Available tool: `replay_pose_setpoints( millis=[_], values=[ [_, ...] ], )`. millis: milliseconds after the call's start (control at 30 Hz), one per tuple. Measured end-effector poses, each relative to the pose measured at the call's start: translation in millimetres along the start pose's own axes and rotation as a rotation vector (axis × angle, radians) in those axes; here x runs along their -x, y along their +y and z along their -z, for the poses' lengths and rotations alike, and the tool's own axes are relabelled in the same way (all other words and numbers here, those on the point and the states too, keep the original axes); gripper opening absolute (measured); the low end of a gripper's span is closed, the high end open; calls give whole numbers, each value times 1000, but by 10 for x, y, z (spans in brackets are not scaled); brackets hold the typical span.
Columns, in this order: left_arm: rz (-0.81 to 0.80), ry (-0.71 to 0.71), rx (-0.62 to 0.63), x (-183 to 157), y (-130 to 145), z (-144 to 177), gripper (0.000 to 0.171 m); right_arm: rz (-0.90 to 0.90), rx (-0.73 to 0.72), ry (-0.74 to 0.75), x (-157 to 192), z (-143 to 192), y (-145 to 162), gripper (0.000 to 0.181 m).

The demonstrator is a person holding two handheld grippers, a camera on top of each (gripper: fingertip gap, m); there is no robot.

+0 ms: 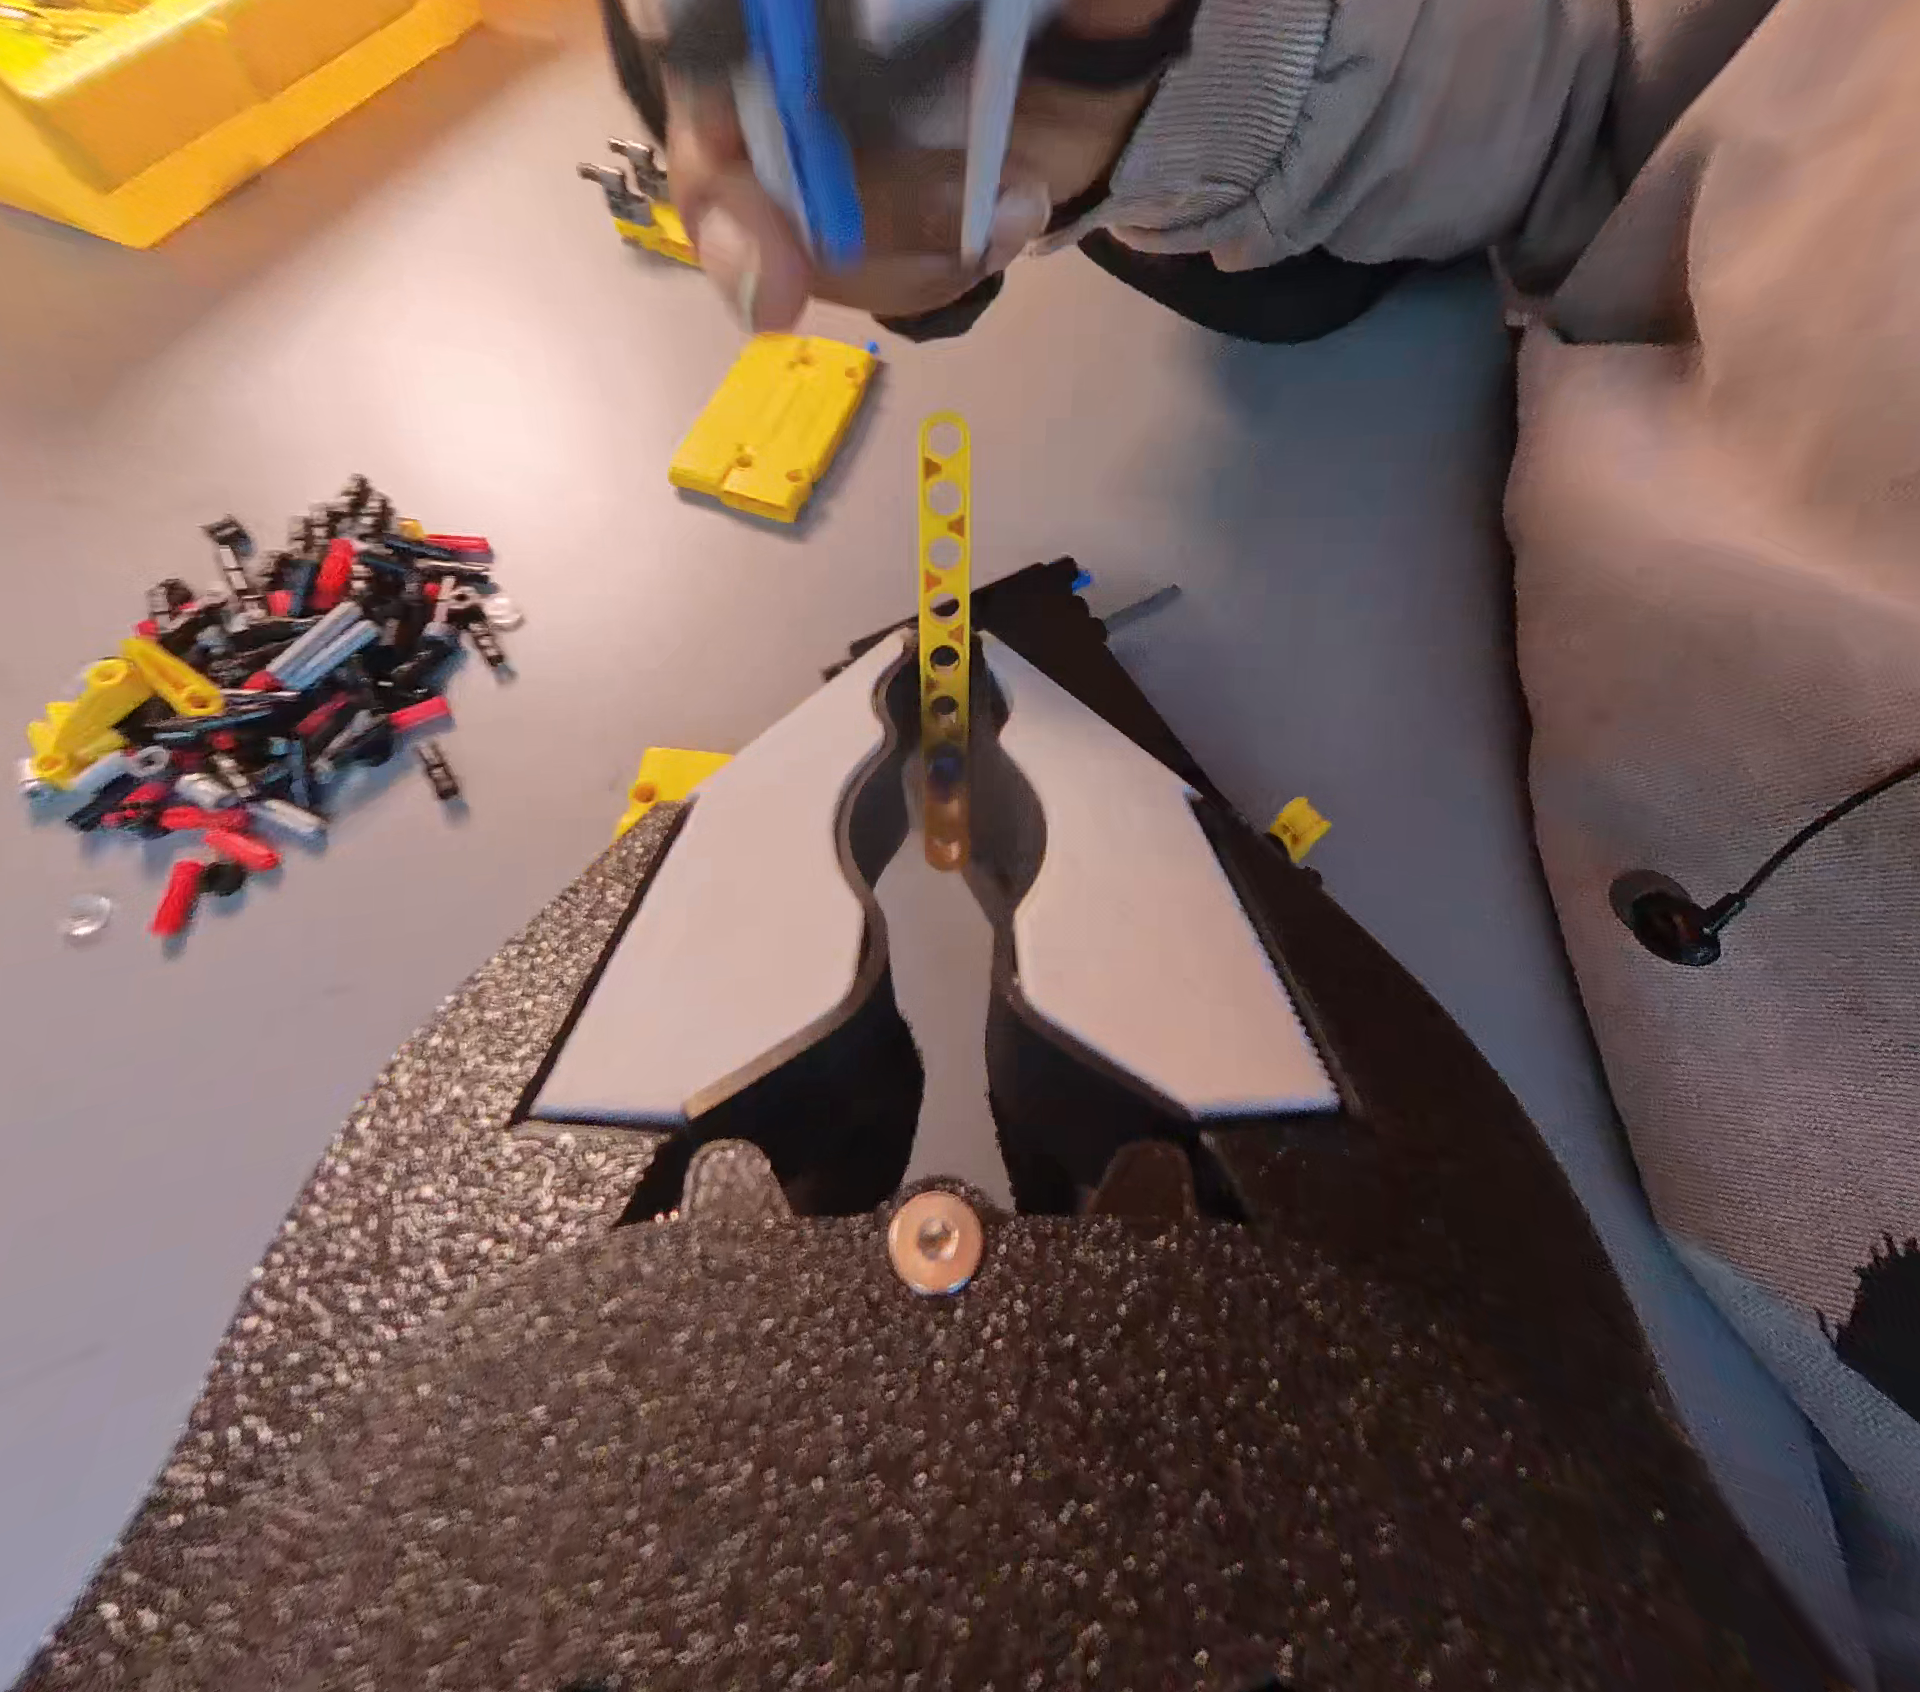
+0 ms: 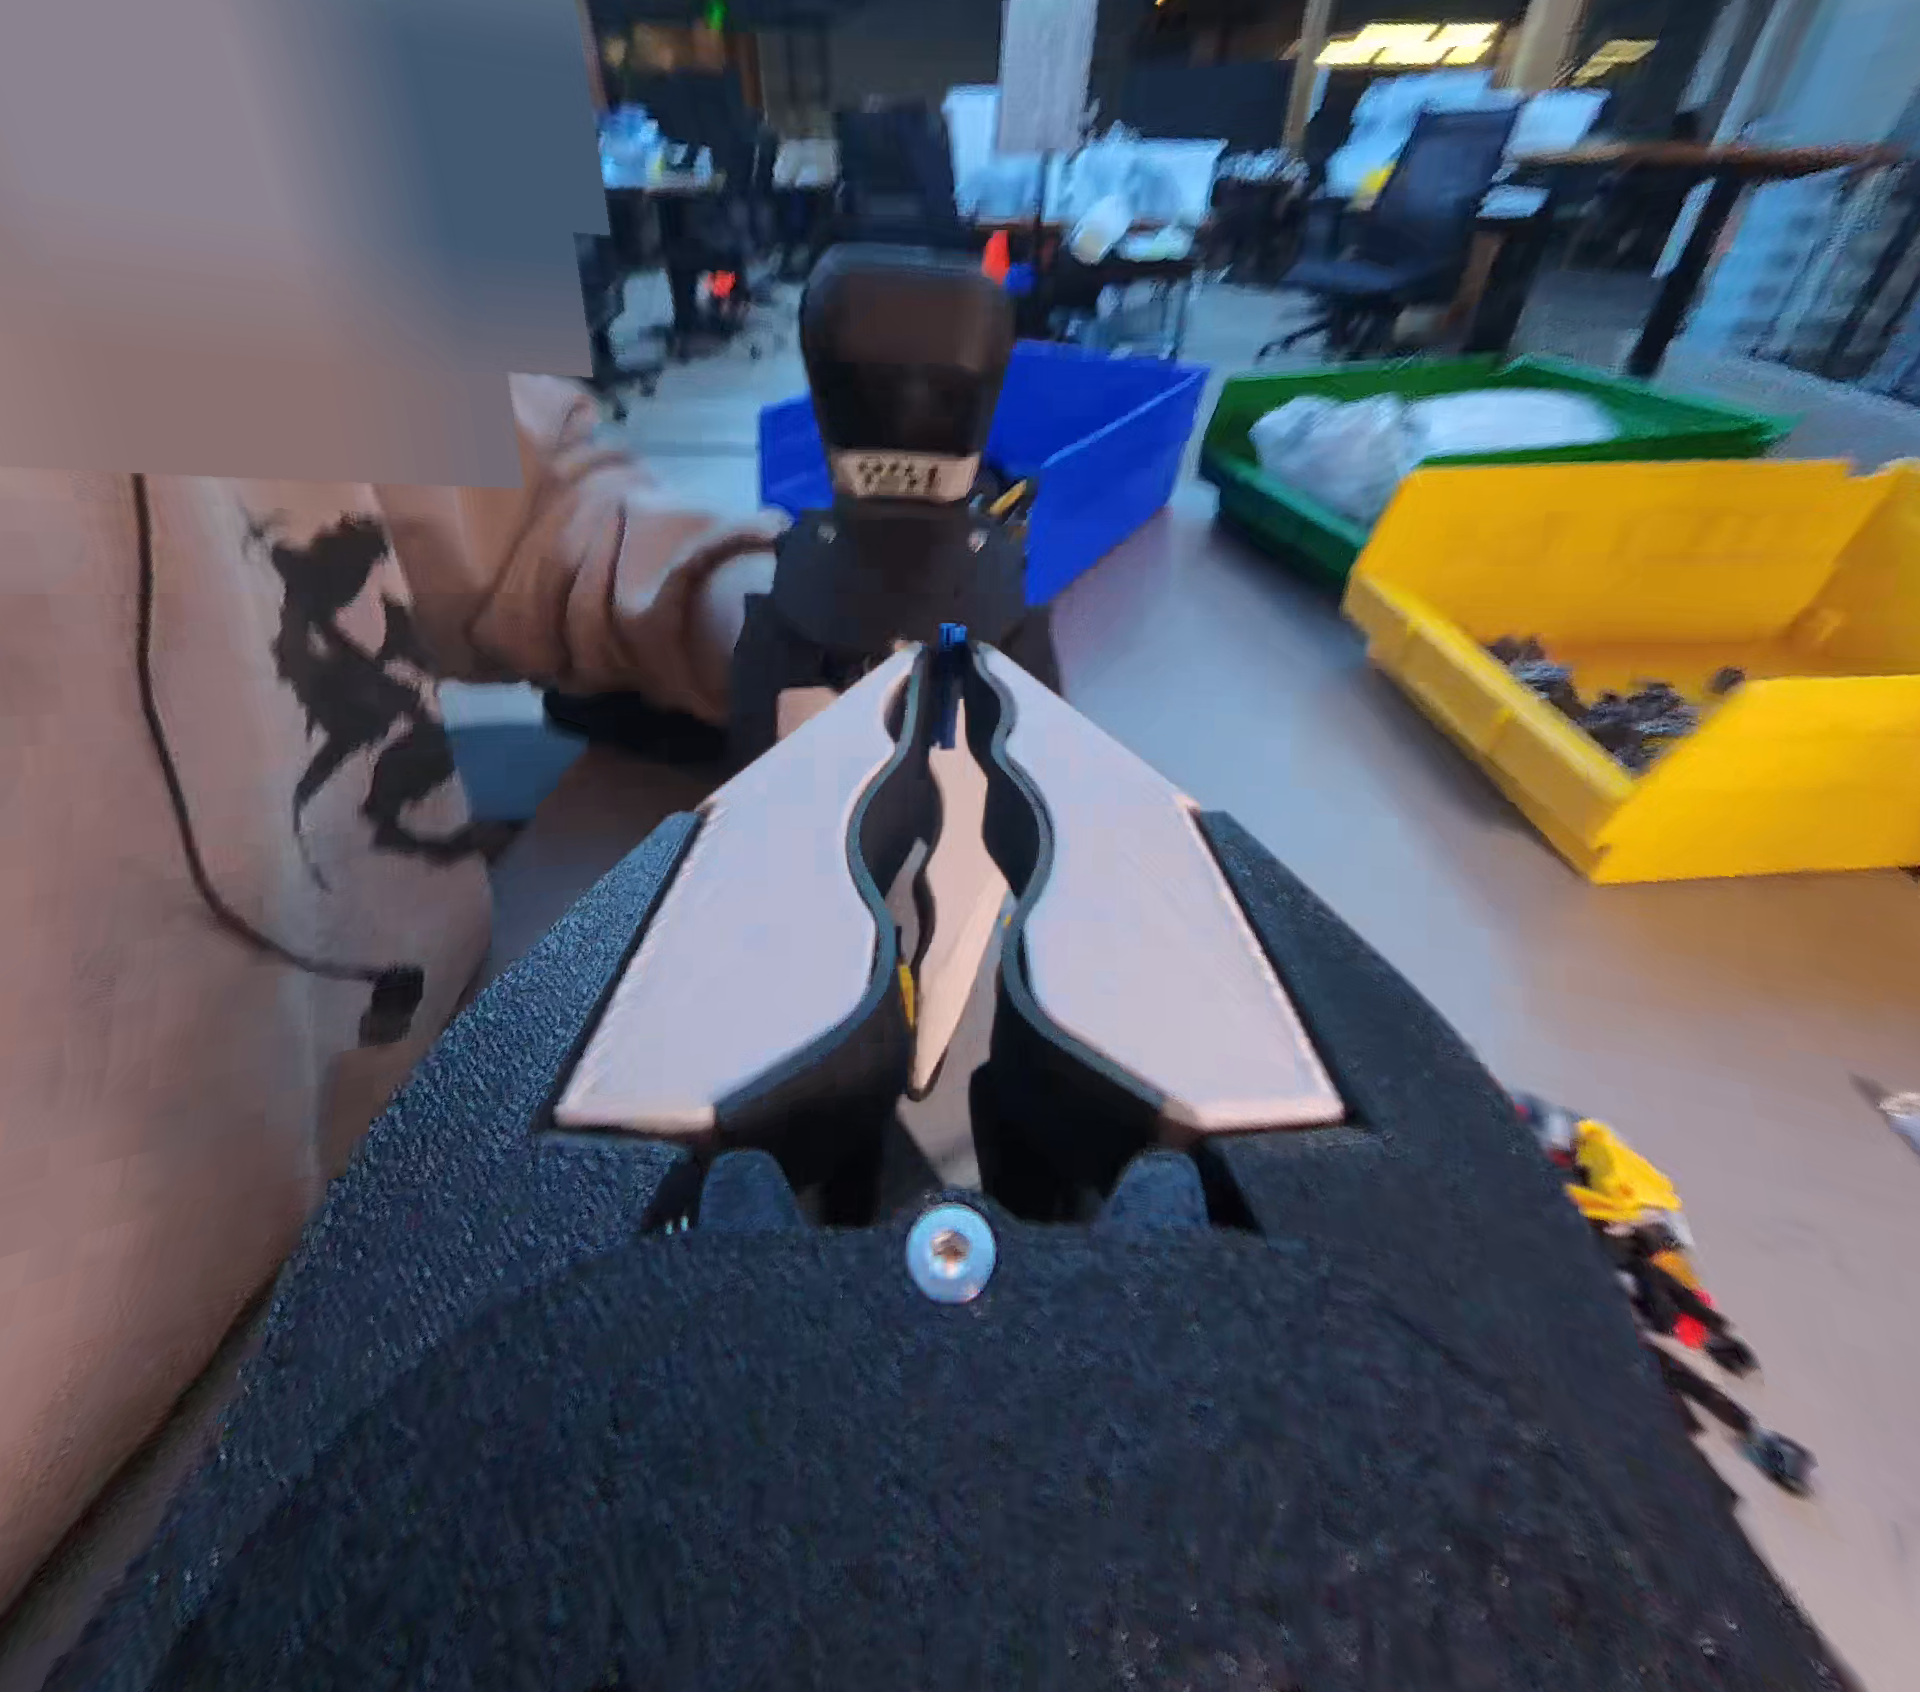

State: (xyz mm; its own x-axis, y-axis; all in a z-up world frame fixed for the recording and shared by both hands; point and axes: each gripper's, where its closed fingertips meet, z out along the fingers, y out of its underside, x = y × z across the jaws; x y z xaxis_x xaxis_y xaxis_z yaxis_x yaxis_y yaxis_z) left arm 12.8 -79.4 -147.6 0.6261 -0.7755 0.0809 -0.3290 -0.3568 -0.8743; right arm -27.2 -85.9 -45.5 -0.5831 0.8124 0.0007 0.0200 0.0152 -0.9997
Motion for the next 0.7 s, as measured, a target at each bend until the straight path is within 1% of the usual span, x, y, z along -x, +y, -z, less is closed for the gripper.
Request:
replay_pose_setpoints(
  millis=[67,100,200,267,367,467,567,600,667,700],
  values=[
    [29,-26,-44,122,-74,113,6,-68,-149,69,-223,274,-290,3],
    [44,-37,-64,163,-96,157,6,-95,-192,95,-314,411,-366,3],
    [90,-51,-115,242,-114,236,6,-76,-234,242,-589,752,-440,4],
    [118,-52,-131,268,-102,253,6,-28,-182,402,-883,1002,-398,4],
    [126,-57,-135,292,-102,278,6,23,-75,705,-1523,1566,-321,4],
    [119,-55,-147,285,-123,285,6,24,28,982,-2165,2175,-213,4],
    [114,-54,-163,261,-104,277,6,-20,106,1202,-2674,2653,-38,4],
    [117,-60,-169,264,-91,279,6,-31,119,1269,-2802,2788,20,7],
    [123,-72,-170,283,-65,286,6,-44,121,1375,-2971,3002,116,21],
    [123,-79,-177,297,-66,296,6,-61,124,1388,-3006,3041,162,28]
  ],
)
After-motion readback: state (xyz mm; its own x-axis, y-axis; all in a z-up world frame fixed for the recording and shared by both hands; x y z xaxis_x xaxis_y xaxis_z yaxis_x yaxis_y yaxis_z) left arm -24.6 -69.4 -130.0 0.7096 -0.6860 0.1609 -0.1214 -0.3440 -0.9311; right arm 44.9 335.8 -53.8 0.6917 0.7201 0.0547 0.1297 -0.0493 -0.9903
